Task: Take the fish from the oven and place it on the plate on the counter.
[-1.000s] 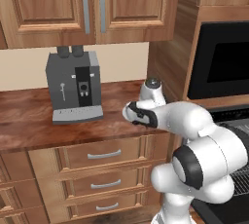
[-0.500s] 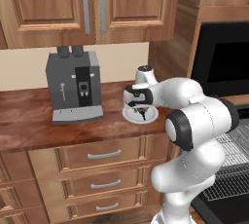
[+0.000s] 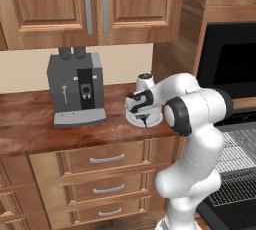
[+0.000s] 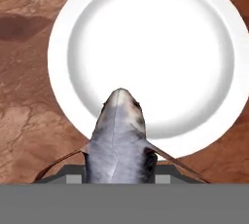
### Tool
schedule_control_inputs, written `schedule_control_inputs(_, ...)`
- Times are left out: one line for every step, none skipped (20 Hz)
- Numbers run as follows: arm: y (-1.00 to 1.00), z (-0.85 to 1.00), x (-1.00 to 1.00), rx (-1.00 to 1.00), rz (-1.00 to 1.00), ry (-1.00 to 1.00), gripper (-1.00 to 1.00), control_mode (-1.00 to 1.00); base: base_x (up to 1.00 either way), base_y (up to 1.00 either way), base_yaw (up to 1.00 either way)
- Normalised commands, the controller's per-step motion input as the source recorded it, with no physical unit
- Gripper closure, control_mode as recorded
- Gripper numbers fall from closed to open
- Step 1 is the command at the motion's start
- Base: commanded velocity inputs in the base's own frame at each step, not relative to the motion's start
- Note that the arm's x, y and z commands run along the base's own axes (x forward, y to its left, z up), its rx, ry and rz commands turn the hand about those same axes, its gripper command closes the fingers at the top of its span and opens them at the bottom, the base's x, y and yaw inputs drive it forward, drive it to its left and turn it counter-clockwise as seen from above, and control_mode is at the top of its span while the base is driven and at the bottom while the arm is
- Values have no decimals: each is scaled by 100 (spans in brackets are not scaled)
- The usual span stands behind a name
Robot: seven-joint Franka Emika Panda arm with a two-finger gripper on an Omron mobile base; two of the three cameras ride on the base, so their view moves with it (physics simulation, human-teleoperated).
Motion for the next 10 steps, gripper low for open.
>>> schedule_control_inputs(-2,-17,39,0,0,0,100,-100,0,0,0)
schedule_control_inputs(-4,-12,44,0,0,0,100,-100,0,0,0)
schedule_control_inputs(-4,-8,49,0,0,0,100,-100,0,0,0)
schedule_control_inputs(-6,-4,49,0,0,0,100,-100,0,0,0)
schedule_control_inputs(-6,-1,46,0,0,0,100,-100,0,0,0)
schedule_control_inputs(-6,0,43,0,0,0,100,-100,0,0,0)
schedule_control_inputs(-9,0,41,0,0,0,100,-100,0,0,0)
schedule_control_inputs(-10,0,39,0,0,0,100,-100,0,0,0)
schedule_control_inputs(-16,0,36,0,0,1,100,-100,0,0,0)
schedule_control_inputs(-14,0,36,0,0,3,100,-100,0,0,0)
